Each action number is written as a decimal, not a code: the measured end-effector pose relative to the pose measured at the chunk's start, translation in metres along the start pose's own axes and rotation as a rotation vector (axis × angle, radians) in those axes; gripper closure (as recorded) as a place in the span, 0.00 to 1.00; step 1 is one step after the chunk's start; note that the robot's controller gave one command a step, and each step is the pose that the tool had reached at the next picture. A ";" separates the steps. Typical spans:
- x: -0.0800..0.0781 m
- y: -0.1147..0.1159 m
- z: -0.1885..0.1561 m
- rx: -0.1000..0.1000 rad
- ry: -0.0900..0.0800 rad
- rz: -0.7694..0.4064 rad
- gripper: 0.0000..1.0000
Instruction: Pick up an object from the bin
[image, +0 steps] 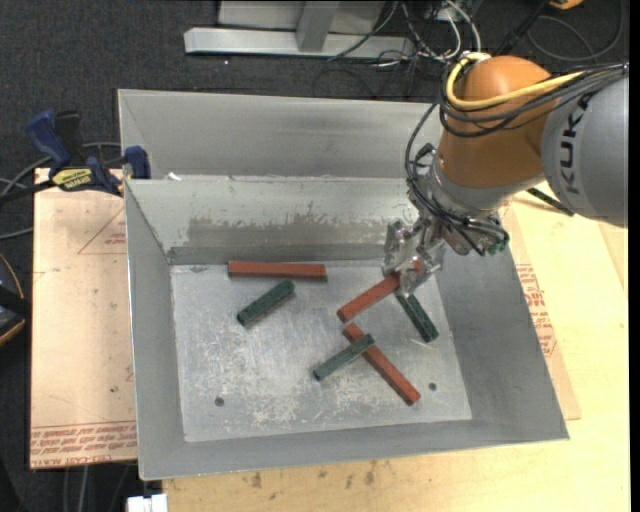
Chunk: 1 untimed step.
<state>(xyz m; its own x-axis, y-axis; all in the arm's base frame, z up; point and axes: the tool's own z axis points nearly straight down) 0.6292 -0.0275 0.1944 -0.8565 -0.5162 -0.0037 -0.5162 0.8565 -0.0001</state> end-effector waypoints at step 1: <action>0.005 -0.001 -0.034 -0.005 0.006 -0.053 1.00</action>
Offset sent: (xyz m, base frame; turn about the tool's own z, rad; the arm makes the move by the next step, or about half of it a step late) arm -0.0123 -0.0258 0.1355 -0.0521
